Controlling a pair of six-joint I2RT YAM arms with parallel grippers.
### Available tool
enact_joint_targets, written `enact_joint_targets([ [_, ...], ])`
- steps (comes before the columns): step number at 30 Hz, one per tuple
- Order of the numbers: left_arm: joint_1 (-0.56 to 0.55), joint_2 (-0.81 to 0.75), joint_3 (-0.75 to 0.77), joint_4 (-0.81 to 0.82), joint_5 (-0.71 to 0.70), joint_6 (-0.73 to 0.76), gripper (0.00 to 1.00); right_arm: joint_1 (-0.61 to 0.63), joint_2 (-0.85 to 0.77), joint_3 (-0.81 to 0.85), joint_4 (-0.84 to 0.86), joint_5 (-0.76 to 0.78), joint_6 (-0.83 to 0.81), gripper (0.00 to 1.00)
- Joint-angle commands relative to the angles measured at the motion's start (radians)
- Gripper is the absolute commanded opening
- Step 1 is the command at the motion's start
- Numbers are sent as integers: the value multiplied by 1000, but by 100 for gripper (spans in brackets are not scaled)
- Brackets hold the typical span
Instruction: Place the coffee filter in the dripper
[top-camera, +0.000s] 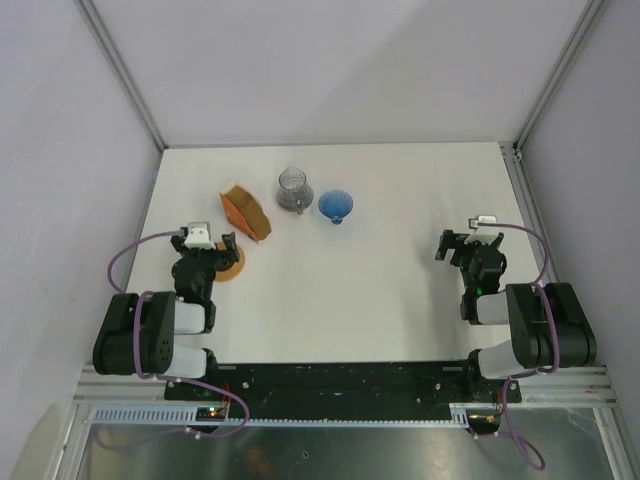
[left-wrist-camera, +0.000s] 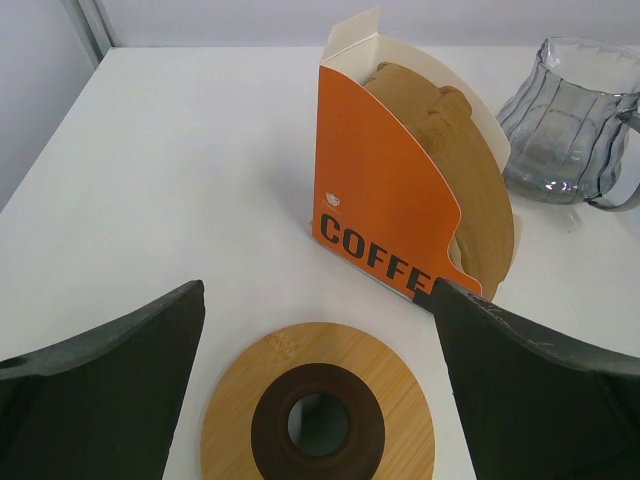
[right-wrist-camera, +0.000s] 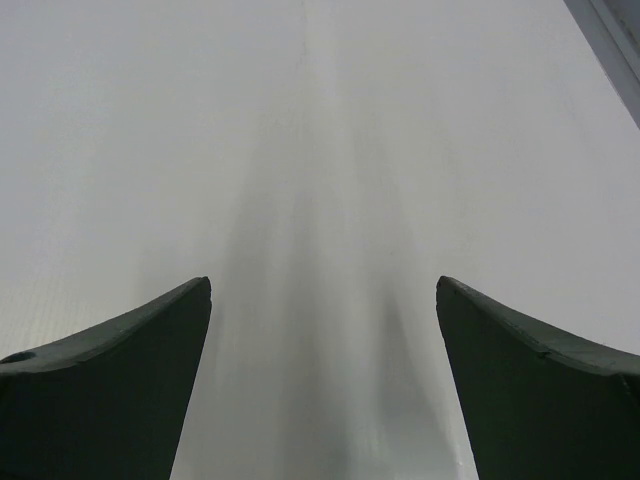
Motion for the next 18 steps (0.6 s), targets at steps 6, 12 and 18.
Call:
enact_joint_targets([
  [6,-5,2,22,27,-12,8,100,-2,-14,29,4,6,5,99],
  [12,1,-23,55,-55,-23,-7,100,-2,-149,83,-205,14,14,99],
  [18,30,-83,358,-544,53,42,100,-2,-227,177,-420,-112,79,99],
])
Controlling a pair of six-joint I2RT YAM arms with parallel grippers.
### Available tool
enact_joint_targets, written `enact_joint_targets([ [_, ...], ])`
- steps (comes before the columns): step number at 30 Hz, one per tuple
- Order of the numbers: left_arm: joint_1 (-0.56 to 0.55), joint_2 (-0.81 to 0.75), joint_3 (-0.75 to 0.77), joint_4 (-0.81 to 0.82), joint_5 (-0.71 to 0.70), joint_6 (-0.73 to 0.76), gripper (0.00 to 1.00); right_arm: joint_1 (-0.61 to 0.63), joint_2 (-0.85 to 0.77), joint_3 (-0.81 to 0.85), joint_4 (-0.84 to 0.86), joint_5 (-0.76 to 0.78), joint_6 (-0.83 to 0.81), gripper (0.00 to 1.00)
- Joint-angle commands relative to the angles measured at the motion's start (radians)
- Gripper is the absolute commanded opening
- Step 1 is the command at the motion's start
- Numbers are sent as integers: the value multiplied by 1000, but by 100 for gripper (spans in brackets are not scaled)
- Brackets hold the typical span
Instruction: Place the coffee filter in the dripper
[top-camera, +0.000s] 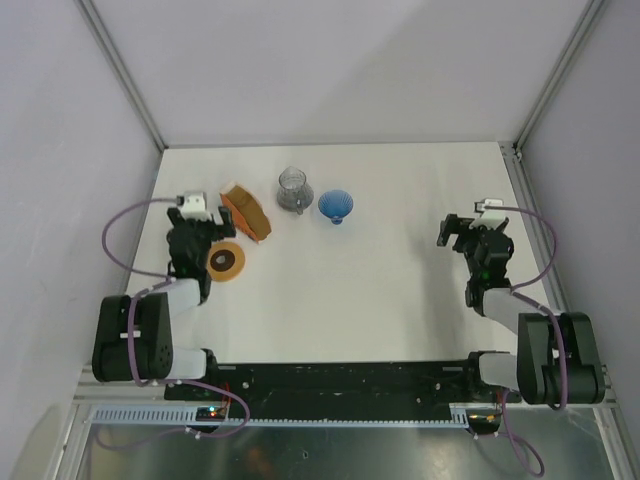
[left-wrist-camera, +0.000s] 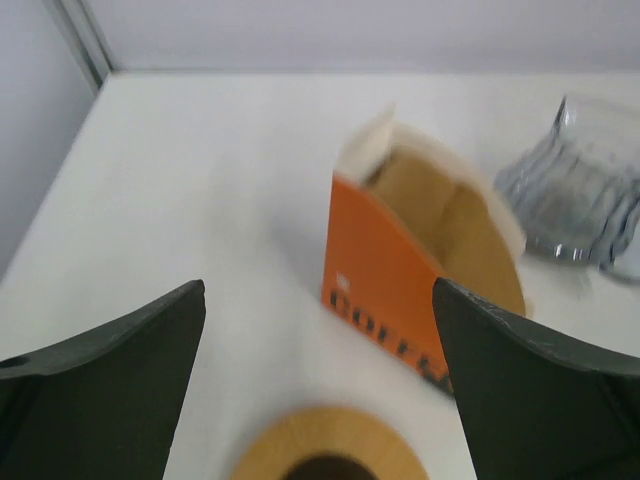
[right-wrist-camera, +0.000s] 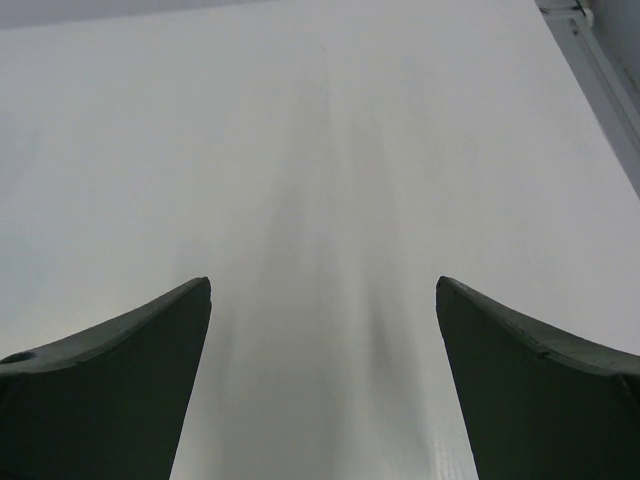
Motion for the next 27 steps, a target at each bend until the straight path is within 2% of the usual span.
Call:
enact_joint_targets([
  [1,16,-56,181,-264,48,68,100,-2,-65,76,-163,-121,63,99],
  [6,36,-70,283,-360,145,150,98,0,-153,150,-316,-209,89,99],
  [10,40,-16,500,-635,323,246,80,15,-225,189,-400,-256,76,99],
  [13,40,71,690,-868,433,314,75,29,-266,193,-420,-260,70,99],
  [15,40,123,770,-958,460,360,76,37,-274,193,-425,-259,64,100],
  [19,39,189,846,-1018,484,414,83,49,-272,193,-436,-259,53,99],
  [22,39,224,882,-1047,488,439,84,56,-272,193,-439,-258,47,99],
  [27,39,274,920,-1073,470,446,73,65,-270,193,-445,-250,41,99],
])
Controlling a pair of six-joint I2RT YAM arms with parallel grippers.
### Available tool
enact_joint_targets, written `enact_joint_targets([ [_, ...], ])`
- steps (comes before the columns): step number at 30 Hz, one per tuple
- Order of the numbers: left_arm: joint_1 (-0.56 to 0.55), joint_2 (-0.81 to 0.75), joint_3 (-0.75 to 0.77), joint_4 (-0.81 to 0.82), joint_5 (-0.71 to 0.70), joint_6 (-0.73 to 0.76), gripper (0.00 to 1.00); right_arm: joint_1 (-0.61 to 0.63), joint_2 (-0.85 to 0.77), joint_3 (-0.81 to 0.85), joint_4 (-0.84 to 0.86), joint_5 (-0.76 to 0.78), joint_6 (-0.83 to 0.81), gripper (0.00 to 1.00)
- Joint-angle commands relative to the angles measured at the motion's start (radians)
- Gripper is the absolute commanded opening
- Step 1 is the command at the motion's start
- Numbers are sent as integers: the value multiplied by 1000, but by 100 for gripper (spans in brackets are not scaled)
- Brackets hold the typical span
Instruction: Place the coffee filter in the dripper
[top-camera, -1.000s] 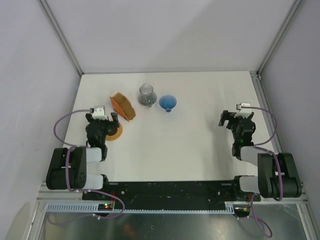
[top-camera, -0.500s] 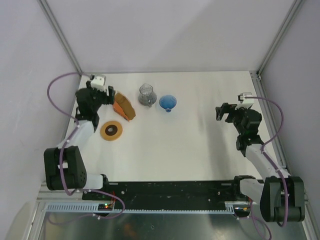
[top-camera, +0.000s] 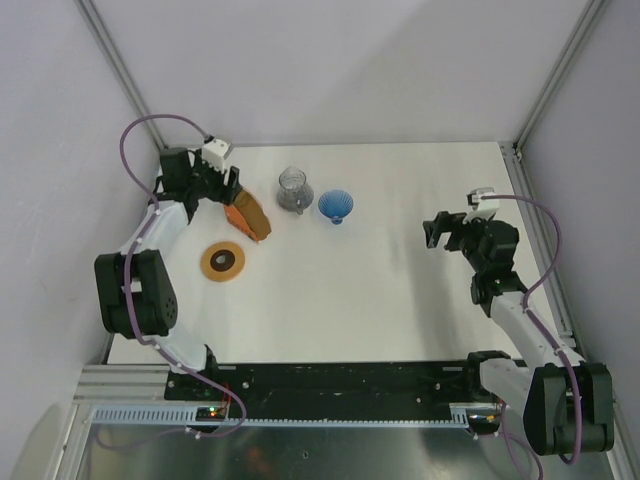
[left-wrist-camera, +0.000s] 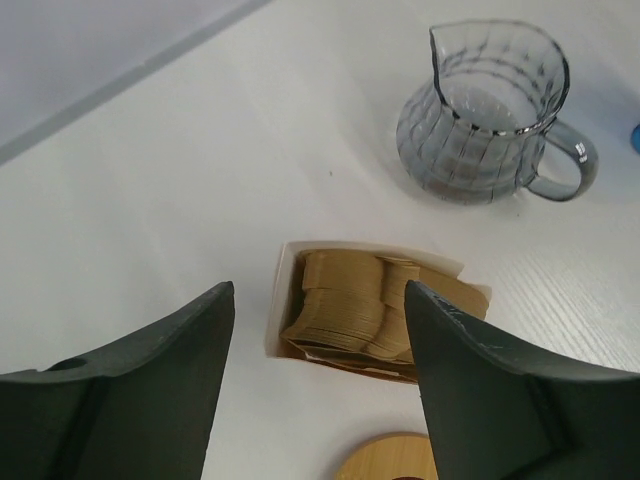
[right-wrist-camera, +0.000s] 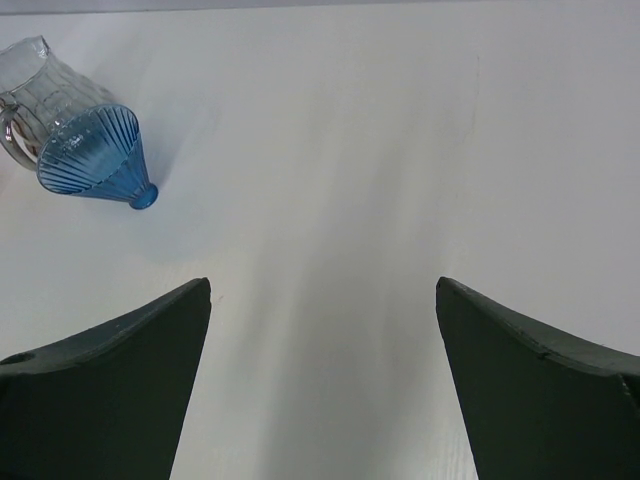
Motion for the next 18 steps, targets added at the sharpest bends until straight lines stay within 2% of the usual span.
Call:
enact_joint_targets([
  [1,5,26,70,-57,25,37,72,11,-4,38,-2,-4,-14,99],
  [7,-2,23,94,-56,66,8,73,23,11,38,10,-6,-2,99],
  [11,-6,28,107,-57,70,-5,73,74,43,55,60,-20,21,99],
  [15,-4,24,110,-57,67,-6,73,220,128,179,11,113,1,98],
  [18,-5,20,108,-57,62,-2,73,337,253,304,-31,153,16,96],
])
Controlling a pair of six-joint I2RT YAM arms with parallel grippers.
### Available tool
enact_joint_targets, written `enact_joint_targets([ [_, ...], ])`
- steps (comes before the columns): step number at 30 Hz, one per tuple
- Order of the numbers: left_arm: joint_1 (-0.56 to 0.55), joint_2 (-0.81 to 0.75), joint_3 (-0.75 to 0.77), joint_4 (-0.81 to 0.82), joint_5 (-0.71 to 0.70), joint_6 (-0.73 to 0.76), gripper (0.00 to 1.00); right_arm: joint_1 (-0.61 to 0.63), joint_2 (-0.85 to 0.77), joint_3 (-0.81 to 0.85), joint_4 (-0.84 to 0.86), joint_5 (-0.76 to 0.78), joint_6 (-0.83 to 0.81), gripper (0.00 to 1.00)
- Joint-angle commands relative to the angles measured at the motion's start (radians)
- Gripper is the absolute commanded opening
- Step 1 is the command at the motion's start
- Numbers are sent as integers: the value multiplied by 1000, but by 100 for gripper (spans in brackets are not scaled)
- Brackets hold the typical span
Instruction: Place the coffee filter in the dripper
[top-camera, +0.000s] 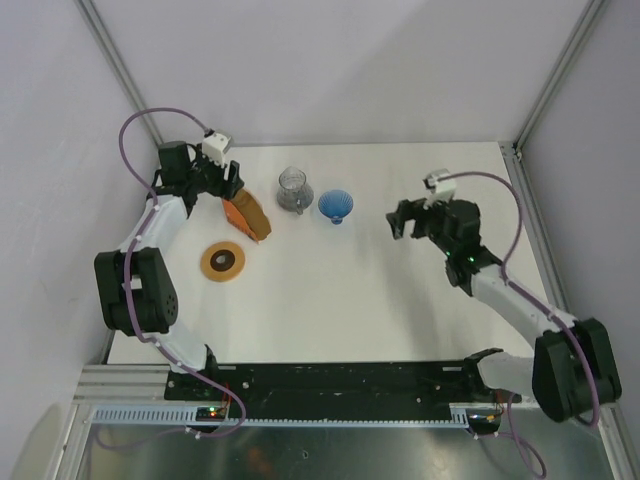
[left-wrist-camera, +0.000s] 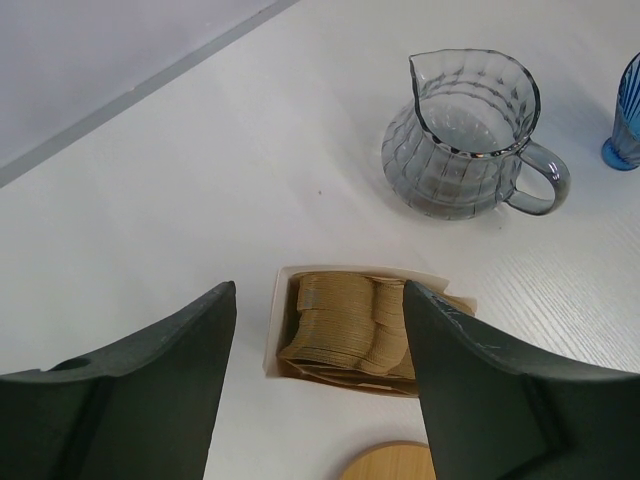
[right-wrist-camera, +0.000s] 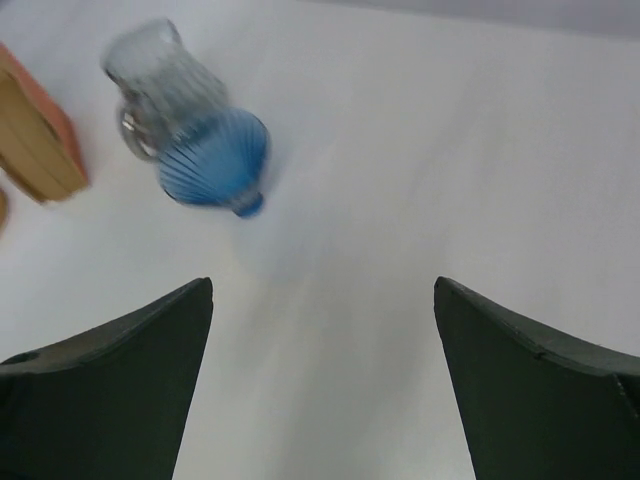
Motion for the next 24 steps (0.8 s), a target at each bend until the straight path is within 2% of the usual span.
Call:
enact_joint_targets([
  [1,-2,-20,37,6,15,-2,73,158,136,209,-13,93,13,95],
  [7,6,-39,32,6,-2,-2,73,316,393,449,-17,121,47,89],
  [13,20,-65,19,6,-10,-6,73,393,649,729,-112,113,78,75],
  [18,27,-83,0,6,-23,-1,74,443,836,970,-257,125,62,66],
  [24,37,-101,-22,5,-28,6,74,491,1076,1336,-555,278,43,57],
])
